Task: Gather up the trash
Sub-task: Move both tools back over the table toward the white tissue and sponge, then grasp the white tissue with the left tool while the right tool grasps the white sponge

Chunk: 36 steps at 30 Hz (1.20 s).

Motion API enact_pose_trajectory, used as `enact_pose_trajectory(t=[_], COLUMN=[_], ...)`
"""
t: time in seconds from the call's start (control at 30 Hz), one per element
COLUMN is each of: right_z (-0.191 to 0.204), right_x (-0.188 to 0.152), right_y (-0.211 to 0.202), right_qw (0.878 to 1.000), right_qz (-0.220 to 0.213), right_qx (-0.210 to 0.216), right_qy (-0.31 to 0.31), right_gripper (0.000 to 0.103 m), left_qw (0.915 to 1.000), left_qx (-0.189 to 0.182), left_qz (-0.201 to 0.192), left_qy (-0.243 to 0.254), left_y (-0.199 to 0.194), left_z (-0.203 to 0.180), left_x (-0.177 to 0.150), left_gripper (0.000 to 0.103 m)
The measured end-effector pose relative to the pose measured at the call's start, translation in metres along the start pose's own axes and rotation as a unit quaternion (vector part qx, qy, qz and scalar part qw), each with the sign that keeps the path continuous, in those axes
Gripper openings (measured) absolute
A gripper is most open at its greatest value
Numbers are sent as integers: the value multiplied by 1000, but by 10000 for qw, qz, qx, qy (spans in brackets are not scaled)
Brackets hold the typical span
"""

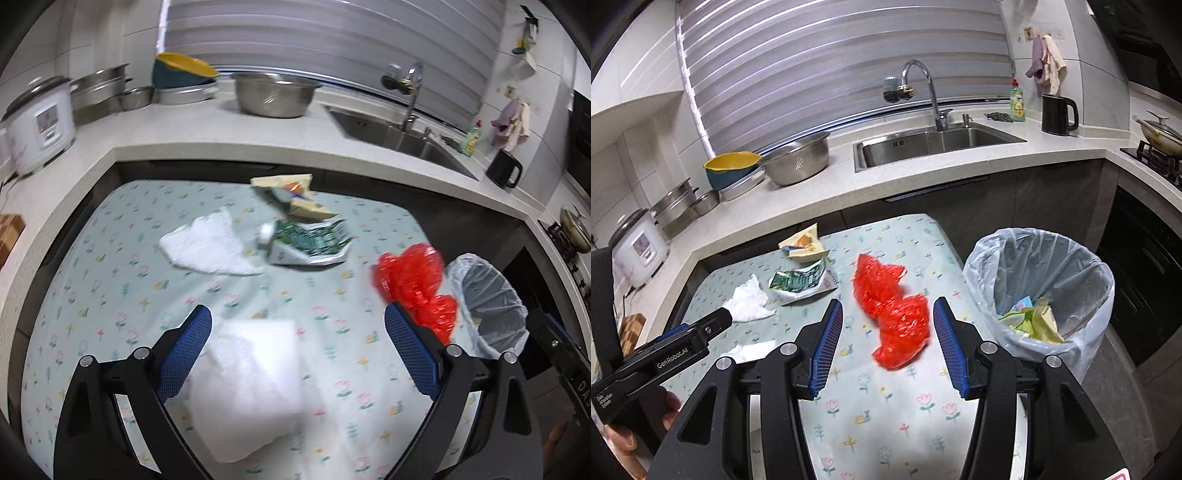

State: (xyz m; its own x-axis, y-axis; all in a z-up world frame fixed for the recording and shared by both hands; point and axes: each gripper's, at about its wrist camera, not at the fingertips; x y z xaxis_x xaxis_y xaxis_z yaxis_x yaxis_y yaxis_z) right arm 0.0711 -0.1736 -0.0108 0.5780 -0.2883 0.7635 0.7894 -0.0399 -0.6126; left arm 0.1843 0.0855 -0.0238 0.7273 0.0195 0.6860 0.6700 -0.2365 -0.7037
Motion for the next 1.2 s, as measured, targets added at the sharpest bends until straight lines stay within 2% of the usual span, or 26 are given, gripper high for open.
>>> enact_pose_trajectory(t=[0.17, 0.43, 0.67, 0.83, 0.93, 1.0, 1.03, 1.1, 1.2], right_z=[15, 46, 64, 72, 76, 79, 80, 84, 88], right_x=[-15, -42, -51, -53, -55, -55, -55, -55, -54], right_y=[9, 27, 41, 48, 52, 54, 54, 56, 59], right_qw=[9998, 9981, 9964, 9955, 9950, 9947, 9945, 9942, 9938], right_qz=[189, 524, 711, 778, 824, 843, 849, 863, 870], right_qx=[108, 284, 366, 409, 422, 429, 435, 442, 485], right_qy=[-26, -161, -292, -353, -380, -410, -422, -460, -487], right_gripper=[50, 50, 50, 50, 50, 50, 50, 50, 50], left_qw=[9994, 9968, 9940, 9928, 9925, 9918, 9917, 9927, 9935], left_qx=[216, 378, 254, 134, 98, 34, -26, -51, -108], left_qz=[177, 548, 853, 973, 1047, 1123, 1121, 1052, 954], left_qy=[-199, -453, -631, -680, -626, -606, -624, -593, -616], left_y=[2, 16, 36, 45, 51, 54, 53, 49, 40], left_z=[35, 71, 83, 82, 79, 78, 79, 79, 82], left_x=[-18, -43, -53, -55, -56, -57, -57, -55, -50], left_gripper=[90, 90, 77, 71, 58, 37, 32, 9, 4])
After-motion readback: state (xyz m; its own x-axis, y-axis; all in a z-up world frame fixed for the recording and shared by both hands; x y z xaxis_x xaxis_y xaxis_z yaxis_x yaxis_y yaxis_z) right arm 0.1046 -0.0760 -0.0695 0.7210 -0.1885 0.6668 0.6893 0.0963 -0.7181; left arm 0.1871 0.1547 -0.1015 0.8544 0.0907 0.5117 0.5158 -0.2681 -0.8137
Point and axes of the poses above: each gripper's, at about its wrist camera, not at the fingertips, and y roughly the way its jaws point, z to its left, x to its top, and after that the axes turned 1 degree about -x, right-handed
